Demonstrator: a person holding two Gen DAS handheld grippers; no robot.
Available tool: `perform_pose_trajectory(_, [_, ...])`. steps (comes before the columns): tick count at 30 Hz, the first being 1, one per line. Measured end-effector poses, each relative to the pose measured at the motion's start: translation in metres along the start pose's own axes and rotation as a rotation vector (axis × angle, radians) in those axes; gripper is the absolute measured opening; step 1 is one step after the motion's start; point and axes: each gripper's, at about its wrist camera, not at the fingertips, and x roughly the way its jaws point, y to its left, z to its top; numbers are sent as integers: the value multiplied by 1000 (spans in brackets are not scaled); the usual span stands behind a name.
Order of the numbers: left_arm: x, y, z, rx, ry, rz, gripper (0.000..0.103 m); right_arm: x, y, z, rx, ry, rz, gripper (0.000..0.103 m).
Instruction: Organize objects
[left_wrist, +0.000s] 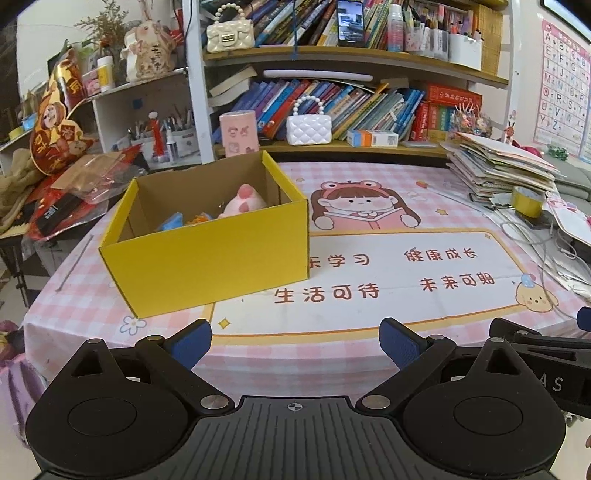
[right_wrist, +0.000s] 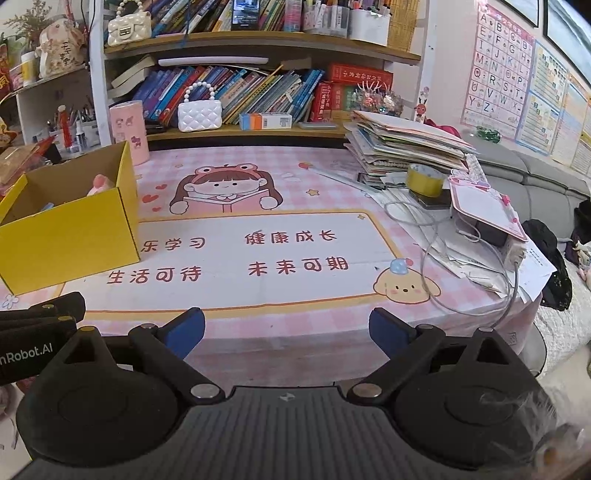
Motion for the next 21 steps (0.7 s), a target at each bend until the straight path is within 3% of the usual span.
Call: perform_pose_trajectory(21, [0,3,-4,-18,25,3,103,-3,-1,-2,-5,-1,-5,96])
